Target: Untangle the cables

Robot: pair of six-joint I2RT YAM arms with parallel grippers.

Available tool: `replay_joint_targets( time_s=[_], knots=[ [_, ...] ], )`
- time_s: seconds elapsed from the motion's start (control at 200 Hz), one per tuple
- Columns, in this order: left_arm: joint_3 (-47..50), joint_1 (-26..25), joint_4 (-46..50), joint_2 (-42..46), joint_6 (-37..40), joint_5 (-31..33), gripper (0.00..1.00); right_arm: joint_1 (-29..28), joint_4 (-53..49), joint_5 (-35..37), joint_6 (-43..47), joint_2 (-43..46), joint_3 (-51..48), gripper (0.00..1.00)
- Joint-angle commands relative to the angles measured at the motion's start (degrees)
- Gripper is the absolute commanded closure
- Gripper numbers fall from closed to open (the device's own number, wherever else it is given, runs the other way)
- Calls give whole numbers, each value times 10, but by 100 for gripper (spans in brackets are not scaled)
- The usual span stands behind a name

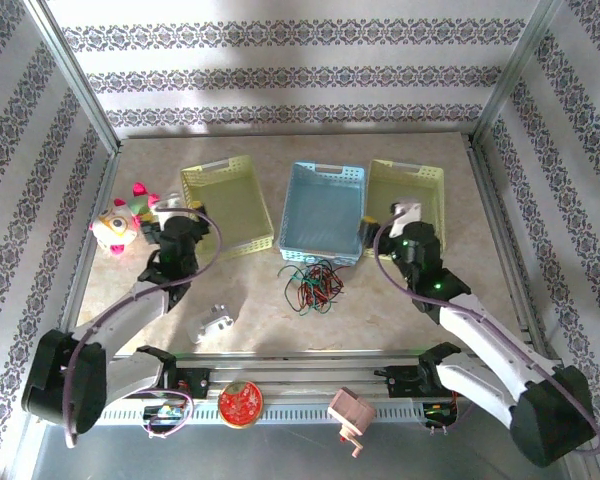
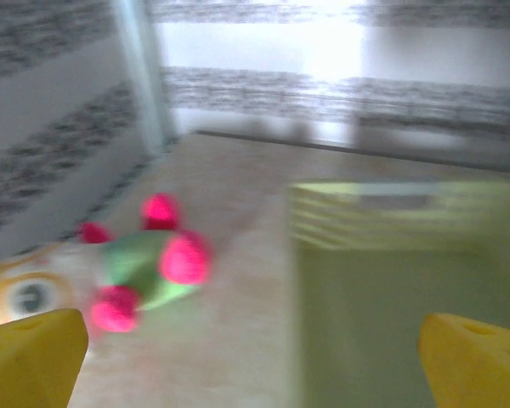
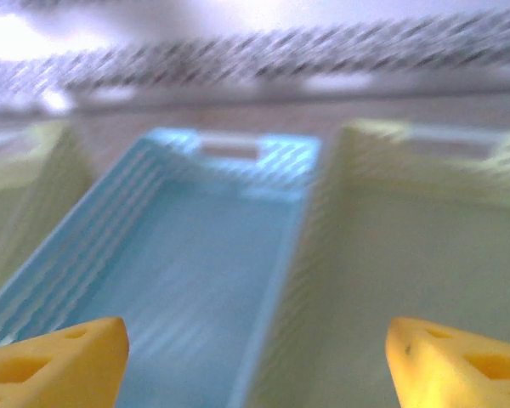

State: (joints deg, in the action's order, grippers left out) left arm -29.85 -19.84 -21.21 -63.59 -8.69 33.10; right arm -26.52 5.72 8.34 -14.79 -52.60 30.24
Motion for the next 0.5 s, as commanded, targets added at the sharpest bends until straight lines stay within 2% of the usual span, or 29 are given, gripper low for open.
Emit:
replay_joint_targets(
  time_s=[0.0,0.12,0.195,0.355,0.5],
  knots=[
    [-24,-100,117,19,-22,-95,1,-89,-137,-70,-31,-14,32,21],
    [-40,-173,148,-5,-32,-296,1,-142,-187,-138,-60,-55,60,22],
    [-46,-205,157,-33,-27,-371,1,-156,-197,-142,-94,-68,58,24],
    [-51,-249,145,-80,-6,-432,1,-155,-193,-94,-181,-42,22,27],
    [-62,-272,124,-121,9,-436,1,-146,-200,-96,-203,-41,11,29]
  ],
)
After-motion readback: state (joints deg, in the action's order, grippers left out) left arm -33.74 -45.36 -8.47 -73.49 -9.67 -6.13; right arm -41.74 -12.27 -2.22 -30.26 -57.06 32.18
